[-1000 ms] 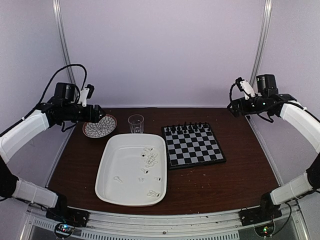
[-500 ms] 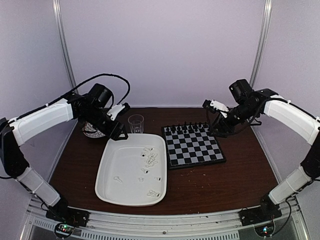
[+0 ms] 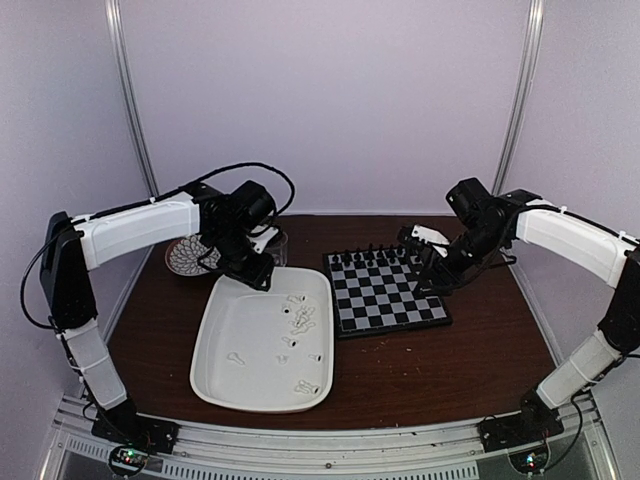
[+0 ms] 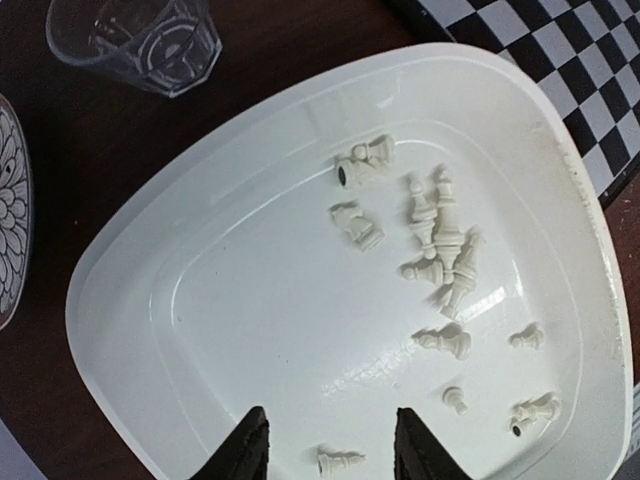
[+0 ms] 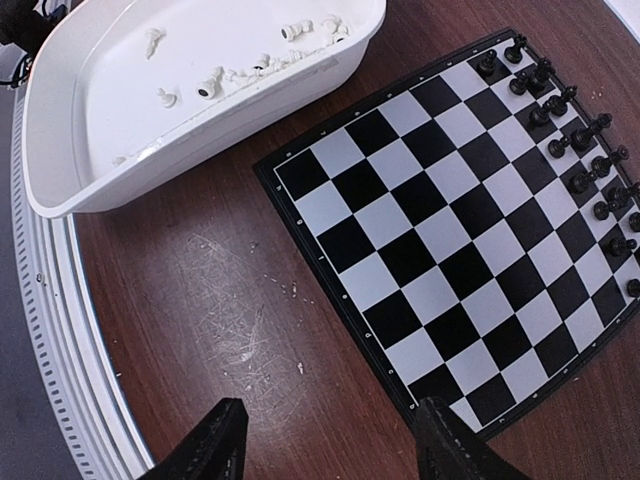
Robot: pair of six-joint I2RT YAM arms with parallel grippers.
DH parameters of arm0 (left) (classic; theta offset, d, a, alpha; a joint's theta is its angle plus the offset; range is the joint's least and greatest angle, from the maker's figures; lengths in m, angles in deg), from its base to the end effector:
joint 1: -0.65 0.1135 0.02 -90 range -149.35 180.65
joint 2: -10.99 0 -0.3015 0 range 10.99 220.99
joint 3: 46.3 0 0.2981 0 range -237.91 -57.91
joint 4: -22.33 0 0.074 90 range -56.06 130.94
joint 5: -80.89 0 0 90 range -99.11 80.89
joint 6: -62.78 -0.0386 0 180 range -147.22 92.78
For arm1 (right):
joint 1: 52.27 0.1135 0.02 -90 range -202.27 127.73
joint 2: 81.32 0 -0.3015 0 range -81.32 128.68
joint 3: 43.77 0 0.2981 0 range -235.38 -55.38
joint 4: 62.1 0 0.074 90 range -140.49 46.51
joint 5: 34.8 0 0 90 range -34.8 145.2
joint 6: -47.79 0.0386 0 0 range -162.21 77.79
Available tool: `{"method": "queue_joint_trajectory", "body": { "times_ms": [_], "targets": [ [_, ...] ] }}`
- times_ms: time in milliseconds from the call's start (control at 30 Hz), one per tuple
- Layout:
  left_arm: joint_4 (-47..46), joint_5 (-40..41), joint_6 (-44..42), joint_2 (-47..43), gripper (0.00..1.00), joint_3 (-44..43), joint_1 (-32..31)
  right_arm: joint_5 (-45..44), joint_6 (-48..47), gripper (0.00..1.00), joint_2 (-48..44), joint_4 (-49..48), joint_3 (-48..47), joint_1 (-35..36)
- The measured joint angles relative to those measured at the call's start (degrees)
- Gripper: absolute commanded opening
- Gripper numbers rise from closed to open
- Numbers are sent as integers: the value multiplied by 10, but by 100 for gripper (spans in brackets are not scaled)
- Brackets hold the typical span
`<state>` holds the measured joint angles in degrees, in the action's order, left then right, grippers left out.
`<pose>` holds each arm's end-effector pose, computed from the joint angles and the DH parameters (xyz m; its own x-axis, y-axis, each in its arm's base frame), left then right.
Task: Set up the chess pieces on the board
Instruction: Pick up the pawn from the storage box.
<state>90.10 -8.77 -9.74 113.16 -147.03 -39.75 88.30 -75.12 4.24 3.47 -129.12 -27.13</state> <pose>0.3212 -0.2730 0.2955 -0.8733 0.3488 -0.3402 0.4028 0.9097 -0.1013 0.2974 0.1628 0.3160 -0.3895 -0.6856 -0.6150 -0.9176 0.3463 0.1952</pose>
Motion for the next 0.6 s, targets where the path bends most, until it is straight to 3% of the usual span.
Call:
{"method": "queue_joint_trajectory", "body": {
  "times_ms": [167, 433, 600],
  "targets": [
    [56, 36, 20, 6, 42, -1, -30, 1, 1, 61, -2, -5, 12, 0],
    [115, 19, -68, 6, 41, 49, -69, 15, 3, 60, -3, -15, 13, 7],
    [92, -42, -86, 7, 55, 73, -91, 21, 4, 60, 1, -17, 13, 19]
  ]
}}
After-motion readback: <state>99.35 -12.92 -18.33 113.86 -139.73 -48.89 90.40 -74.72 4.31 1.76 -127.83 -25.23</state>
